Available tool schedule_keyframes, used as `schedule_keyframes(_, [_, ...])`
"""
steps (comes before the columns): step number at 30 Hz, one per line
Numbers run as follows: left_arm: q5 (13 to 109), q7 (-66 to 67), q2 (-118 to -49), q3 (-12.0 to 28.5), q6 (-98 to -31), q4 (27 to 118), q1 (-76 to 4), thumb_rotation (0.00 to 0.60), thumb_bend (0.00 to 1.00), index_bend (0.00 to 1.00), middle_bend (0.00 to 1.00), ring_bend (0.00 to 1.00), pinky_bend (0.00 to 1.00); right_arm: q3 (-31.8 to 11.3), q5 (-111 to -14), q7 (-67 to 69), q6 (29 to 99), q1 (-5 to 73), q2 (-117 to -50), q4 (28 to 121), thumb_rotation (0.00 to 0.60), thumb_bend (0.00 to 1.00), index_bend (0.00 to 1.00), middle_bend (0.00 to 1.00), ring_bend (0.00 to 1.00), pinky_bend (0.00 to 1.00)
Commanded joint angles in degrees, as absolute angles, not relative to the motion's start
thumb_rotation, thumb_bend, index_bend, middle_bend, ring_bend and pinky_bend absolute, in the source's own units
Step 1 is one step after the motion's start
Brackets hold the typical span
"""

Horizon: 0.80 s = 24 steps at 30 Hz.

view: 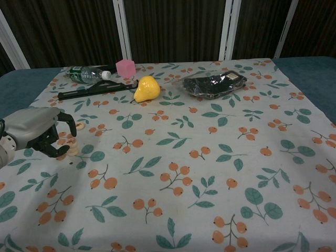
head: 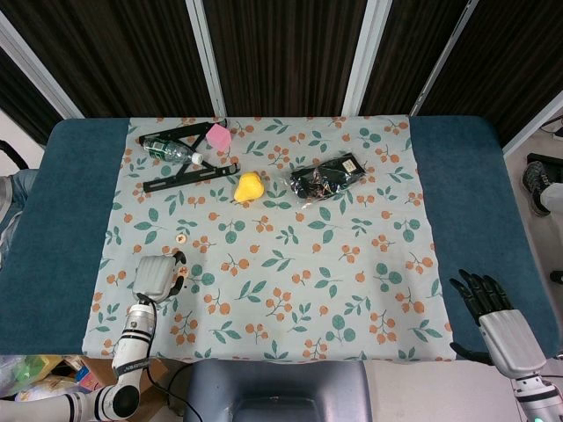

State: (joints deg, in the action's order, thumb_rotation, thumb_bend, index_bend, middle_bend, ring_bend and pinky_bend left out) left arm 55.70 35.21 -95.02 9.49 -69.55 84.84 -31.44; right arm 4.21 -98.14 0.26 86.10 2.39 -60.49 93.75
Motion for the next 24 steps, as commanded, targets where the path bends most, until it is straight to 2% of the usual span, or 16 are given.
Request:
schedule_keyframes(1, [56.9,34.3,-94.2,9.7,-70.3,86.4,-31.2,0.6,0.39,0.41,1.0,1.0,1.0,4.2,-98.2,0.2,86.1,2.4,-60.5,93.7,0.6,0.2,0.0,0.0,0.0,0.05])
schedule_keyframes(6, [58.1,32.9,-93.4,10.5,-71.0,87.8,-31.2,0.6,0.4,0.41,1.0,1.0,1.0,4.3,-98.2,0.2,86.1,2.4,-60.5,93.8,0.6,0.2,0.0,0.0,0.0,0.05])
schedule_keyframes(10, [58.8,29.8,-93.1,13.4,-71.2,87.6,-32.1,0.6,0.4,0.39,1.0,1.0,1.0,4.3,-98.2,0.2,86.0,2.4,-60.5,93.8,0.6,0.2,0.0,0.0,0.0,0.05])
schedule_keyframes(14, [55.6,26.5,-94.7,18.1,-68.3,81.7,-34.7,0.6,0.4,0.36,1.0,1.0,1.0,4.3,-98.3,0.1,85.8,2.5,-60.5,93.8,0.6,0.2,0.0,0.0,0.0,0.05])
schedule_keyframes(16, [51.0,26.3,-96.9,20.8,-63.7,75.1,-37.5,0.6,0.4,0.35,1.0,1.0,1.0,4.2,-98.1,-0.2,85.7,2.5,-60.6,93.8,0.6,0.2,0.0,0.0,0.0,0.05])
schedule_keyframes(24, [45.3,27.7,-101.2,22.0,-57.4,63.1,-42.1,0.6,0.39,0.35,1.0,1.0,1.0,3.7,-97.1,-0.1,85.4,2.7,-60.6,93.9,0.6,0.2,0.0,0.0,0.0,0.05])
